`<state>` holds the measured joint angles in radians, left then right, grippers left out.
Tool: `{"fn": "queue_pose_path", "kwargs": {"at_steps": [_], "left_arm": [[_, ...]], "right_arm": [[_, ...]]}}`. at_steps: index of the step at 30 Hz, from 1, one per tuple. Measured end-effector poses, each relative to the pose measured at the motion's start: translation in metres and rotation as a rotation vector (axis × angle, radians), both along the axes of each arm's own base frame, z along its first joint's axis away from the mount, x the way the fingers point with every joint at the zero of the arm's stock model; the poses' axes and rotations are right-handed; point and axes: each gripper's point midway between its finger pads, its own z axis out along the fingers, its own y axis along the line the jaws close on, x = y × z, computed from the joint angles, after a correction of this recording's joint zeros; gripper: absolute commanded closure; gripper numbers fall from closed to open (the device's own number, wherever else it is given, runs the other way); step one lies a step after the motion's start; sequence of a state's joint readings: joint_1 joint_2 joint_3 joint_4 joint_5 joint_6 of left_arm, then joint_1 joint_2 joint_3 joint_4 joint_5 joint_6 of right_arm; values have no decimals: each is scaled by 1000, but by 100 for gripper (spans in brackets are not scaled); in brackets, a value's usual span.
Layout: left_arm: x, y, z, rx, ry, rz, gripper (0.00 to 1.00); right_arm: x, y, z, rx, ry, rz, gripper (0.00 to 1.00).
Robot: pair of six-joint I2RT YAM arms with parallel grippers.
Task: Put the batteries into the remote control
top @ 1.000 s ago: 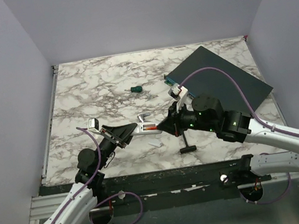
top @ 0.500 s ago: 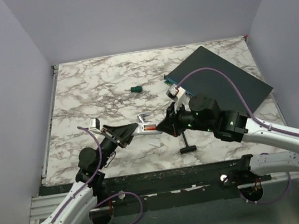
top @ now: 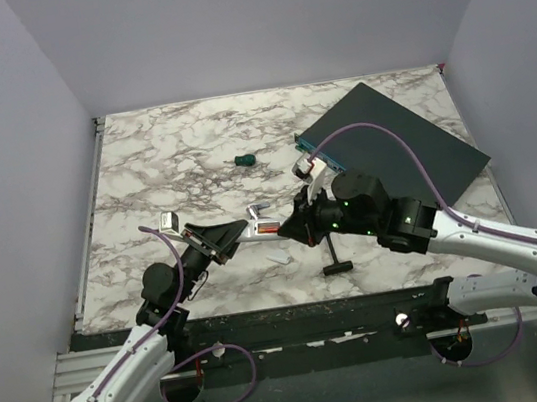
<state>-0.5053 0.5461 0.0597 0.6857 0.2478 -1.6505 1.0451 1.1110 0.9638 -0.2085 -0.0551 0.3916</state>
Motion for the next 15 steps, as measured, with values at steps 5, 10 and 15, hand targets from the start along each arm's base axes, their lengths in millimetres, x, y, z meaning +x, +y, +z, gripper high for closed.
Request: {"fn": "queue_pose_path", "kwargs": {"at_steps": [5, 10, 15], "left_arm": [[1, 0, -4, 26, -7, 6, 100], [2, -1, -9, 53, -8, 10, 100], [3, -1, -6, 82, -44, 18, 100]], "right_arm": [[0, 2, -7, -19, 13, 5, 99], [1, 1, -14, -41, 26, 3, 99], [3, 2, -15, -50, 30, -4, 99]]}}
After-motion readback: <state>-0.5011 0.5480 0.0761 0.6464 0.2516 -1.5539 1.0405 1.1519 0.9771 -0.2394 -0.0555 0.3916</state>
